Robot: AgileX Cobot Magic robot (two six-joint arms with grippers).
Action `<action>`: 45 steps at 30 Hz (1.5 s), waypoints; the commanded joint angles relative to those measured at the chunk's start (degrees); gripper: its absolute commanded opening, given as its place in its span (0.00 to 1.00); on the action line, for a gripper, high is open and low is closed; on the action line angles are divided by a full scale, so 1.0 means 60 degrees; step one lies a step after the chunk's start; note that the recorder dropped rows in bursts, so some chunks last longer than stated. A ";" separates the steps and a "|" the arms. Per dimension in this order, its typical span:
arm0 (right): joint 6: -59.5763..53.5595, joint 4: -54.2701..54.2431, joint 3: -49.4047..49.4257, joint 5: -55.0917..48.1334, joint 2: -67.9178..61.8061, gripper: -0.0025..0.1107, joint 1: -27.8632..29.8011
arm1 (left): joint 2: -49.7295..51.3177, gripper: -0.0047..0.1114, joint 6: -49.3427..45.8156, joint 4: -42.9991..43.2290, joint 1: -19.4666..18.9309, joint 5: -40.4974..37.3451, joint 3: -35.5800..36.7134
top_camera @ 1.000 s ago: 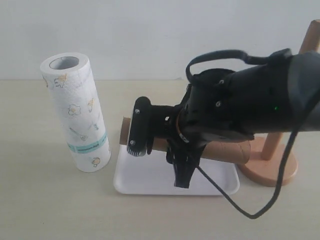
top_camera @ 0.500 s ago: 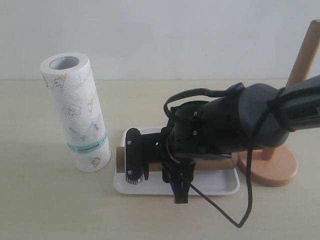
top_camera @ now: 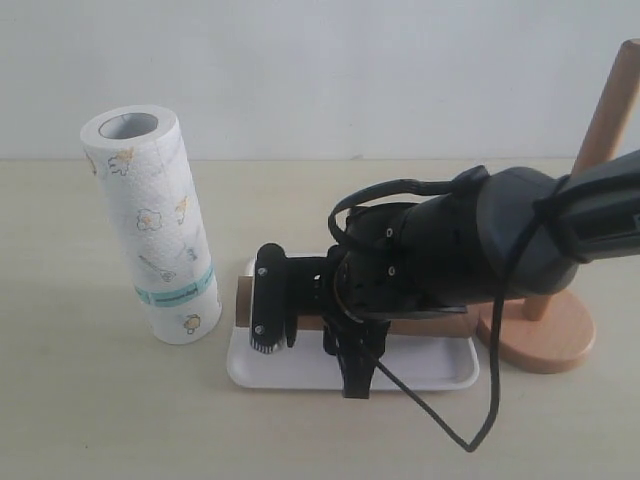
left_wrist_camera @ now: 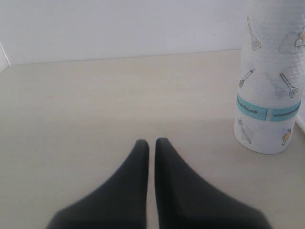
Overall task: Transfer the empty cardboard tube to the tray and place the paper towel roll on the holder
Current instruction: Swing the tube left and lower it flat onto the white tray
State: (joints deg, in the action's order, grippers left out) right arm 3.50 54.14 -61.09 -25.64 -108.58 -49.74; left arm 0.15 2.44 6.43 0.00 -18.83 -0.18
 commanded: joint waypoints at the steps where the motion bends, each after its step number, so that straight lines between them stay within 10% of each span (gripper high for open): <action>1: 0.0197 0.0077 -0.0188 -0.0110 0.0002 0.02 -0.0014 | -0.0025 0.08 0.0009 -0.0109 -0.0008 0.0127 0.0031; 36: 0.0365 0.0580 -0.0812 -0.0784 -0.1003 0.03 -0.0014 | -0.0025 0.08 0.0009 -0.0109 -0.0008 0.0127 0.0031; 43: 0.0351 0.0580 -0.0812 -0.0927 -0.1003 0.56 -0.0014 | -0.0025 0.08 0.0009 -0.0109 -0.0008 0.0127 0.0031; 45: 0.0351 0.0580 -0.0812 -0.0927 -0.1003 0.58 -0.0014 | -0.0025 0.08 0.0009 -0.0109 -0.0008 0.0127 0.0031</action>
State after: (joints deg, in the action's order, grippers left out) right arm 5.60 57.48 -65.57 -30.58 -114.72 -49.74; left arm 0.15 2.44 6.43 0.00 -18.83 -0.18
